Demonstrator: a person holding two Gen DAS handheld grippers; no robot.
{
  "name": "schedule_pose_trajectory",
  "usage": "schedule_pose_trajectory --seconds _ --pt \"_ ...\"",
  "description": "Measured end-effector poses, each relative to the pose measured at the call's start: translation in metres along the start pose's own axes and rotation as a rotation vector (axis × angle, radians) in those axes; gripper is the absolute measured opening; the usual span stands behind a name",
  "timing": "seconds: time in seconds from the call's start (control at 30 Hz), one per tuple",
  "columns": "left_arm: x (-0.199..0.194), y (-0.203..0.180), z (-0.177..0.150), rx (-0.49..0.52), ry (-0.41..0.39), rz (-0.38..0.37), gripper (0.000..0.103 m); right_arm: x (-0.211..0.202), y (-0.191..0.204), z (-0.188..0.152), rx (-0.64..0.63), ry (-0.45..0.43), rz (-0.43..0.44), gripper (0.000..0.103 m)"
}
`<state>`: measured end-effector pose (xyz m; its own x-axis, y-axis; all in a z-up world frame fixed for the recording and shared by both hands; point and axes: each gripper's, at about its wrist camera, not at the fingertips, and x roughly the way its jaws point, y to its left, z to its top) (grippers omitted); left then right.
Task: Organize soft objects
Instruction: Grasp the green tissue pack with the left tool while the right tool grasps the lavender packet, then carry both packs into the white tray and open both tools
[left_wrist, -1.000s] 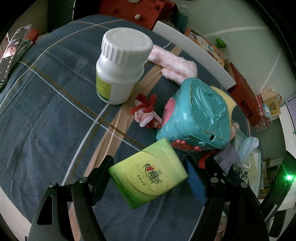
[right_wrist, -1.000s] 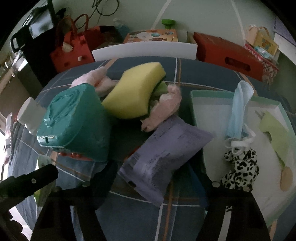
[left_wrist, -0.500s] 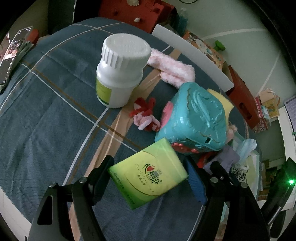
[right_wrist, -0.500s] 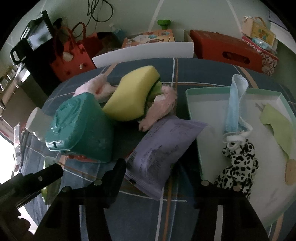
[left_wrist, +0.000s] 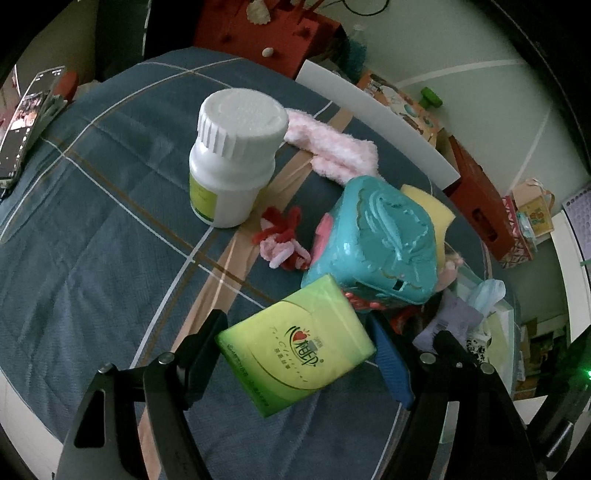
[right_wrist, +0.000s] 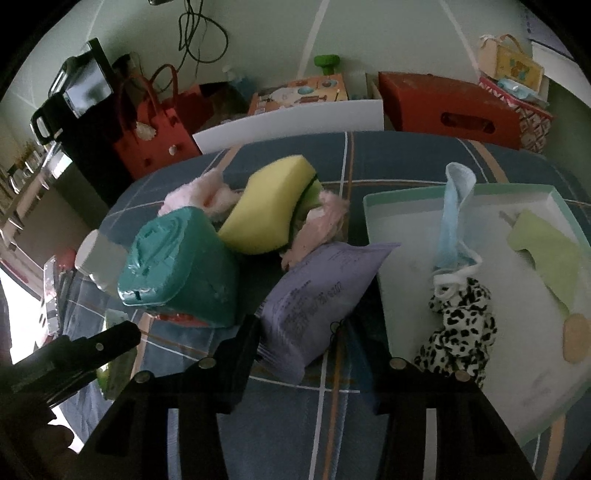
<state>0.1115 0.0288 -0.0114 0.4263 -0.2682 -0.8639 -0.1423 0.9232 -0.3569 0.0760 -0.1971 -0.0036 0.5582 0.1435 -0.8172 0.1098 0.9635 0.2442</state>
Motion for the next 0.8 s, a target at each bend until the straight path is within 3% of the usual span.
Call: schedule_pose_trajectory --seconds 0.43,0.8 --pt "-0.024 -0.013 0.001 0.047 -0.074 -0.020 0.078 -0.043 0.001 0.000 -0.015 -0.100 0.007 0.051" --pt "-0.047 -0.061 -0.009 0.228 -0.166 -0.035 0.078 -0.070 -0.047 0.008 0.089 -0.160 -0.059 0.051"
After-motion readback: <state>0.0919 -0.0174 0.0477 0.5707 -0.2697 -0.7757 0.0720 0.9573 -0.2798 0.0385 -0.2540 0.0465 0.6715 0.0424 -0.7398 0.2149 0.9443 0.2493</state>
